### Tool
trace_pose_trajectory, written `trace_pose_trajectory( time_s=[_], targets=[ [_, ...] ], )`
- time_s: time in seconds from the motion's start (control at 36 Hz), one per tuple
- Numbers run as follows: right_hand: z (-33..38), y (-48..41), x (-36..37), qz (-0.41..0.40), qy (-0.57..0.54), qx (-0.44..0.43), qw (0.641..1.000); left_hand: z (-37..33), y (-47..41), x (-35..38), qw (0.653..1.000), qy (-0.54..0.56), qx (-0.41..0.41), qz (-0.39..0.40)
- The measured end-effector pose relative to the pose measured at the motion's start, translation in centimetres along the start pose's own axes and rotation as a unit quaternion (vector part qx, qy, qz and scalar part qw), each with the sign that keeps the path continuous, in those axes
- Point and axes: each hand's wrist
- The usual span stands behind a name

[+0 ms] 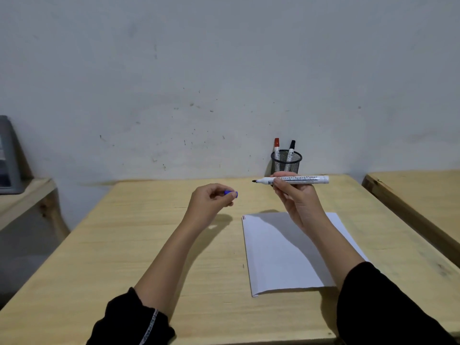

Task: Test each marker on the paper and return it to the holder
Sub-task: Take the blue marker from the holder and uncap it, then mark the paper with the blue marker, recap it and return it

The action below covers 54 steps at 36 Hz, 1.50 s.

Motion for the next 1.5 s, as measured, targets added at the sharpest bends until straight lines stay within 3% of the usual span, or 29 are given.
trace_pose_trajectory(
  time_s=[0.14,0.39,0.56,0.67,0.83,0.89,0.97,1.08,1.25,1.5],
  targets=[
    [-0.5,-0.1,-0.6,-0.024,0.019,0.009,0.999,2.4,-0.2,-0.6,0.989,-0.132,-0.055,0.029],
    [-1.4,0.0,-1.6,-0.042,0.050,0.017,0.998,4.1,-0.4,0.3,0.962,-0.238,-0.084,0.107],
    [-1.6,-0.1,-1.8,-0.043,0.056,0.019,0.997,4.4,-0.9,0.7,0.957,-0.246,-0.088,0.125],
    [-1.6,-0.1,-1.7,-0.040,0.045,0.022,0.998,4.5,-0.7,0.7,0.964,-0.229,-0.085,0.100],
    [-1.2,-0.4,-1.1,-0.035,0.031,0.020,0.999,2.5,2.3,1.3,0.975,-0.219,0.010,-0.040],
    [-1.3,-0.7,-0.9,-0.038,0.027,0.023,0.999,2.0,3.8,1.8,0.970,-0.235,0.057,0.001],
    [-1.9,-1.2,-0.5,-0.043,0.027,0.032,0.998,2.1,5.8,2.5,0.947,-0.272,0.111,0.130],
    [-3.4,-1.6,0.1,-0.047,0.064,0.040,0.996,2.9,6.5,3.0,0.924,-0.302,0.110,0.205],
    [-5.4,-1.9,1.1,-0.098,0.159,0.069,0.980,3.1,6.6,3.2,0.912,-0.329,0.089,0.228],
    [-6.8,-1.3,1.3,-0.157,0.156,0.060,0.973,3.6,6.5,3.6,0.906,-0.349,0.085,0.224]
  ],
)
Point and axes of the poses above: each hand's wrist, its own y-axis away from the middle knuckle, its own x-axis out of the palm, z = x × y, and after that the axes turned 8 degrees about x, right-handed
